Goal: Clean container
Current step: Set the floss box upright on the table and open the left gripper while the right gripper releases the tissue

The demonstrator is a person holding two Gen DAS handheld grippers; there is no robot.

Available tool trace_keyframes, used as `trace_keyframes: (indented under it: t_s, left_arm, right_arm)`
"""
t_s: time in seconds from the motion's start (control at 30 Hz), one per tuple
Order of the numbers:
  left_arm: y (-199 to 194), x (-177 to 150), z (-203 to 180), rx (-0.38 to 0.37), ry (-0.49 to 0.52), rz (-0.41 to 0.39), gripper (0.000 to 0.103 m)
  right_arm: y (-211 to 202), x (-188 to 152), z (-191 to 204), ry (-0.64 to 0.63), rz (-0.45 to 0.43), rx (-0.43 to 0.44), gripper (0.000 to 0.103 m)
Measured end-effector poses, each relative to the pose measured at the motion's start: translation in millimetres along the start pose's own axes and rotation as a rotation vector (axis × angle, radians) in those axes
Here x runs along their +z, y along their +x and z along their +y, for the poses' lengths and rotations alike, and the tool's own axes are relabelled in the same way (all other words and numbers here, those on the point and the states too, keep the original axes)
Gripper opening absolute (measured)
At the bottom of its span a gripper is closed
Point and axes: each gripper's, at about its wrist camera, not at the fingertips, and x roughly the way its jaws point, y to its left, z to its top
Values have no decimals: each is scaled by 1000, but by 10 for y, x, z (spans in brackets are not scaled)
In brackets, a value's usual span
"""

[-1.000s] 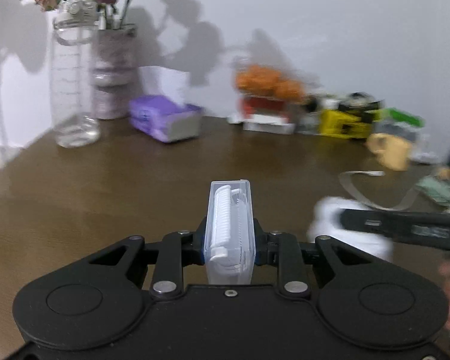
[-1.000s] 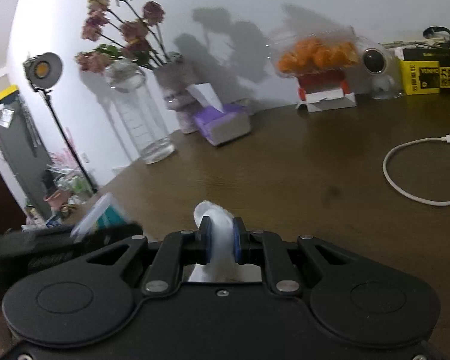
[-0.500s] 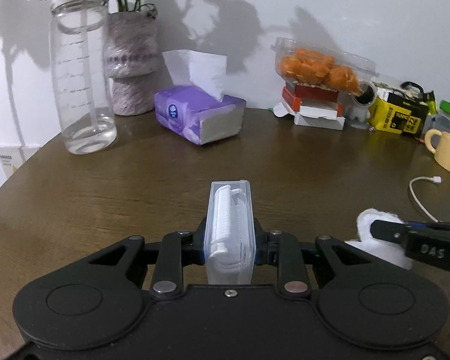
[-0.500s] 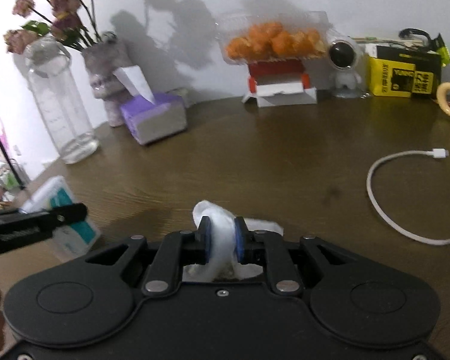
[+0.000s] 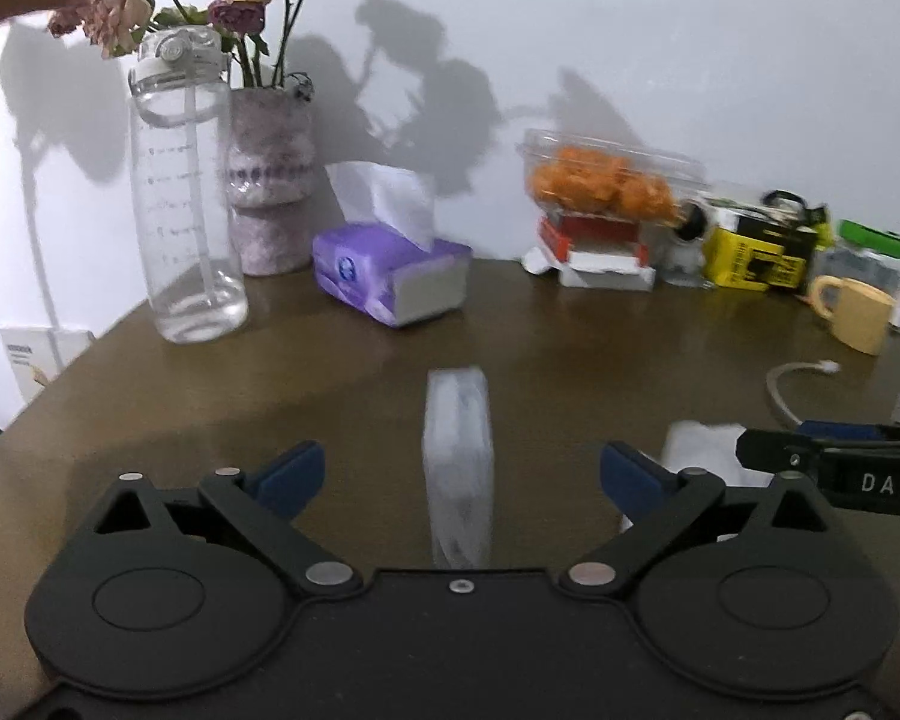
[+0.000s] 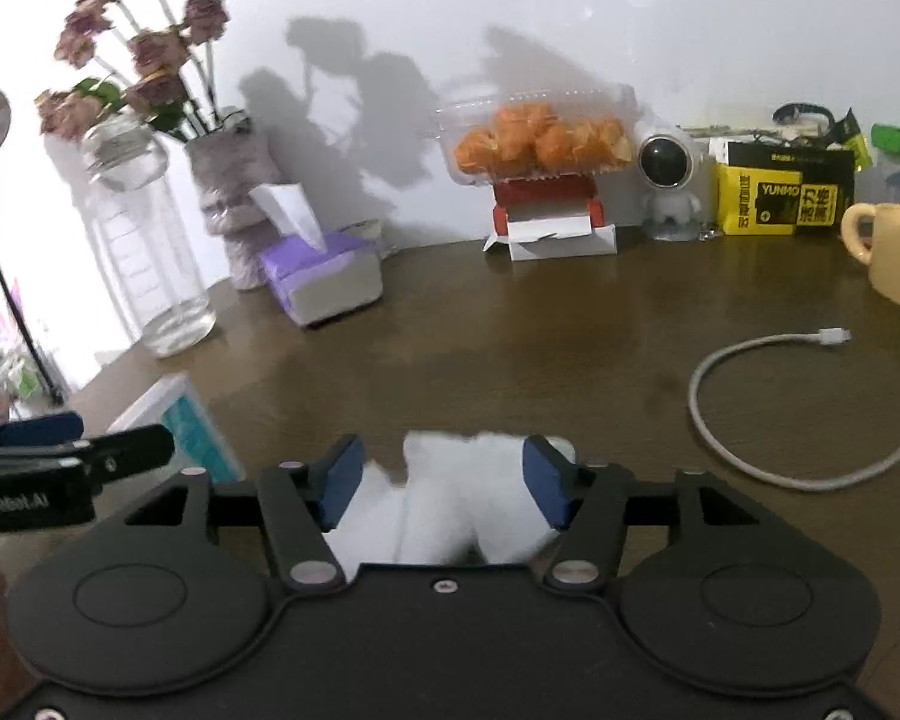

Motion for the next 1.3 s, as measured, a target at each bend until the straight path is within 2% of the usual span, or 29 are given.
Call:
trace_keyframes:
  t_s: [0.13,0.3,0.53,0.7,0.9,0.97,1.2,1.3]
  left_arm:
    - [-129,-218,-47,8,-1,48,100]
    - [-225,-453,-135,10,2,104,101]
    - [-325,-653,-171,-5,-24,135,103]
    - [-268,-692,-119,-2,-60,167,103]
    - [-185,-694,-272,50,14,185,103]
    - [-180,-703,-289,56,12,182,103]
    - [-214,-714,-203,29,-41,158,103]
    - [-190,-711,-227,55,-6,172,103]
  right_arm:
    - [-257,-219,27,-37,38,-26,69]
    - [-445,-497,85,-71,86,-98,72]
    - [-594,-761,78,-57,110,-166,77]
    - [-592,-763,117,-68,128,-207,91]
    - [-500,-733,132,-58,141,-227,99]
    - [-459,-737,130,-55,146,-231,103]
    - [-491,-778,142,-63,149,-219,103]
    - [-490,-784,137,-63,149,-219,103]
